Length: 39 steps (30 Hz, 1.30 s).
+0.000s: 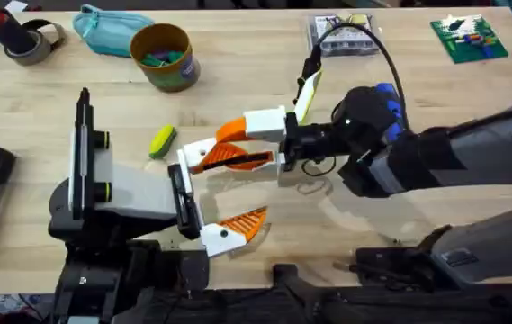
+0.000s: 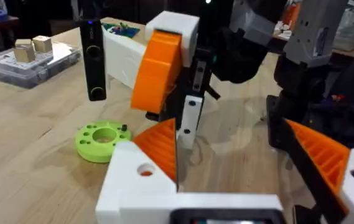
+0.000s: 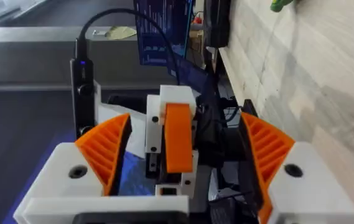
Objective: Pick up the gripper from the table and insert it into the empty holder that is missing its gripper. Then pick up a screw, insert it into the mounting hole, and use the screwdriver to tighten it. Finally, clean up the table by picking up the vegetable and placing it into the bucket.
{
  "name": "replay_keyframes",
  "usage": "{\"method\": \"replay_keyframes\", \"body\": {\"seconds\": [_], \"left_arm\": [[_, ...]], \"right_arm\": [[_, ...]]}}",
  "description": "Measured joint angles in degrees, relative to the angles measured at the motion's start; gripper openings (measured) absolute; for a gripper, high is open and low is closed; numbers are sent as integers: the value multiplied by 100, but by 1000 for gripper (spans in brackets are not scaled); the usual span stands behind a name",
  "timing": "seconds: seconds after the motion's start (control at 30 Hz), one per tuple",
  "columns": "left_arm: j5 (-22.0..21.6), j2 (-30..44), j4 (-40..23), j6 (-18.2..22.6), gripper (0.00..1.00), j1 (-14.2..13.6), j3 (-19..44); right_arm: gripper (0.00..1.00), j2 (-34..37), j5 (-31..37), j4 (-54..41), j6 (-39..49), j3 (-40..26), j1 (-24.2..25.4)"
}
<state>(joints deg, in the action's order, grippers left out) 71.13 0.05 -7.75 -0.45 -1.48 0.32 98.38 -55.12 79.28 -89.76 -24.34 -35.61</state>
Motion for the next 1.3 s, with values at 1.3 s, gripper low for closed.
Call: {"method": "replay_keyframes", "body": {"seconds": [1.3], "left_arm": [[4,-1,0,2,986,0,0]], "right_arm": [[995,-2839,3073,-13206,7952,-4441,1843]]}}
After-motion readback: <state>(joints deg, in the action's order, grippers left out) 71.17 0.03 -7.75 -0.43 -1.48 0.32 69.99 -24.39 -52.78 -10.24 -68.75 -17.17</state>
